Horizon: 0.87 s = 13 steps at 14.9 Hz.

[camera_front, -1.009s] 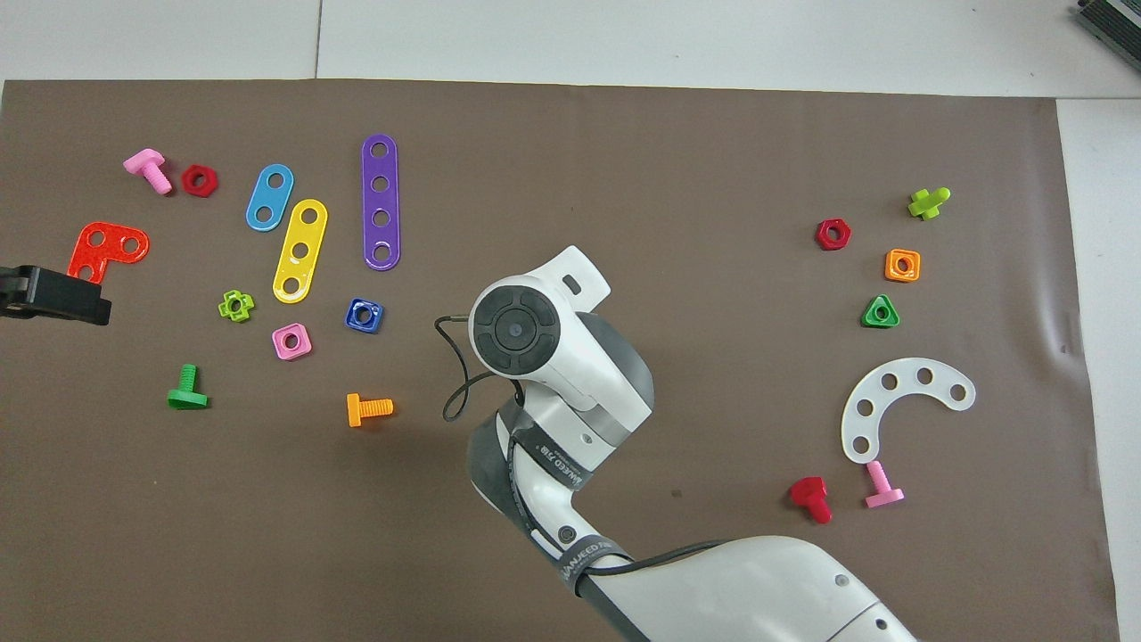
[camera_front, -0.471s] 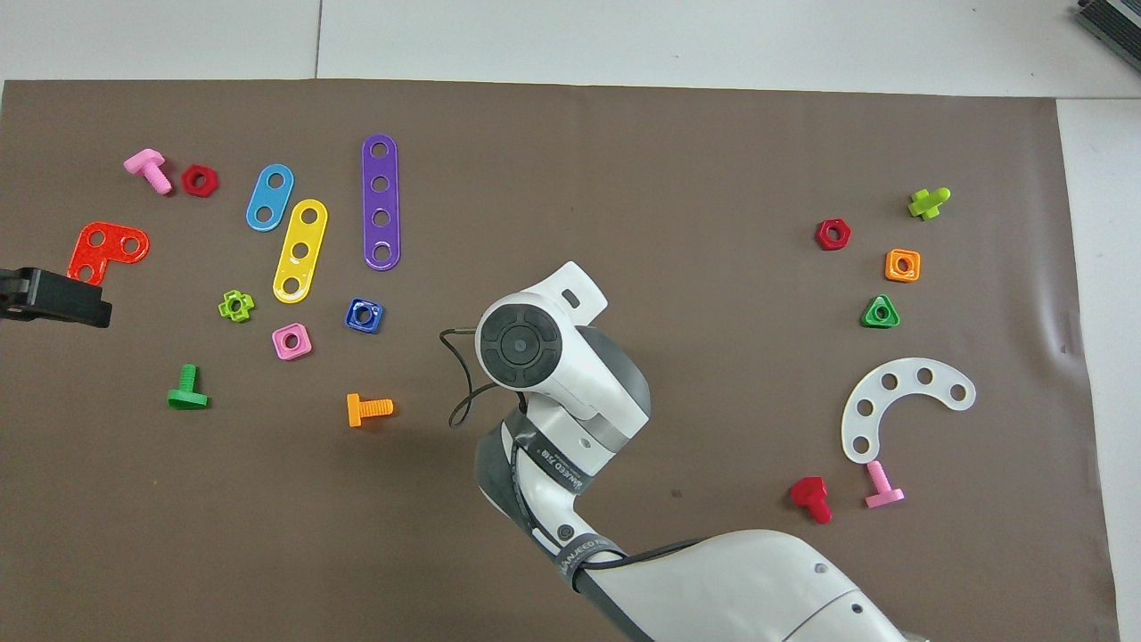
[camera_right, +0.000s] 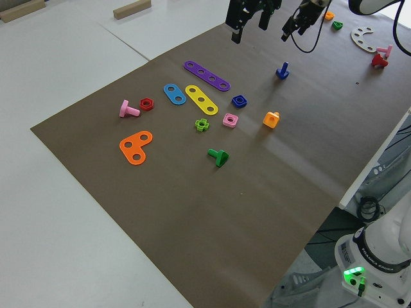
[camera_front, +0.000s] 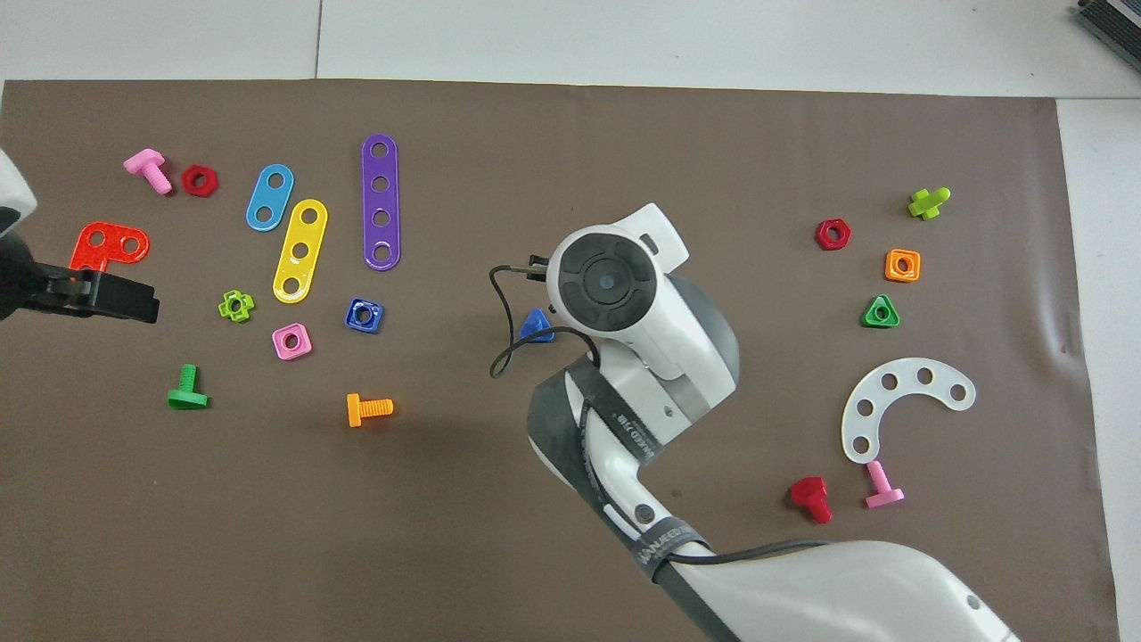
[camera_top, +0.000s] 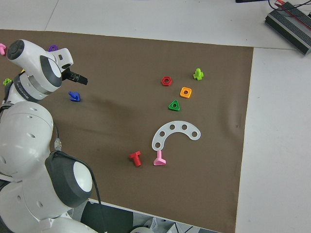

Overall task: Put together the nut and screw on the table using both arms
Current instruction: 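Retract the right gripper while the left gripper reaches the blue nut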

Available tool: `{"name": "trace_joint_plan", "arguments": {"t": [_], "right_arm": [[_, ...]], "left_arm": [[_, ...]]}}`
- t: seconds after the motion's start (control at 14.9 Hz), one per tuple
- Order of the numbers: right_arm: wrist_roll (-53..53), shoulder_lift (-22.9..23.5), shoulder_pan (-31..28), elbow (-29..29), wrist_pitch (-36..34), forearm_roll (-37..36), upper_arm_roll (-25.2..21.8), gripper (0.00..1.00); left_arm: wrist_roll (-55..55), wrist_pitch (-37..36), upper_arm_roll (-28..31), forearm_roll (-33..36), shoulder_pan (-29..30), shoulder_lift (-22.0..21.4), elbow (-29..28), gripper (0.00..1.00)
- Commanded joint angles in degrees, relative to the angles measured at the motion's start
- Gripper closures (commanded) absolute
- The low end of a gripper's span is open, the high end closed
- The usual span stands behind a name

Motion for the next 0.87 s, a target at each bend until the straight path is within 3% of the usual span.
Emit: {"name": "trace_joint_plan", "arguments": {"t": [0.0,0.34,0.54,0.81], "right_arm": [[-8.7,-6.6,-6.9,-2.0,-5.9,0.4,1.0,0.00],[-28.8,-13.0,-20.4,-2.0,-13.4,7.2,0.9,0.00],[-33.9,-16.9,-27.7,-1.8,-19.5,7.8,0.9,0.00],[-39.8,-21.6,-34.1,-1.6,-30.0,8.3,0.8,0.00]], "left_arm": [[-0.3,8.0,-2.1,-0.3,-0.3,-3.0,-8.4,0.00],[-0.5,23.5,-5.6,-0.3,-0.8,0.6,-17.6,0.00],[-0.5,30.8,-6.0,-0.3,-2.0,6.4,-18.5,0.00],[-0.5,40.1,-6.1,-0.3,-2.1,10.6,-22.1,0.01]]}}
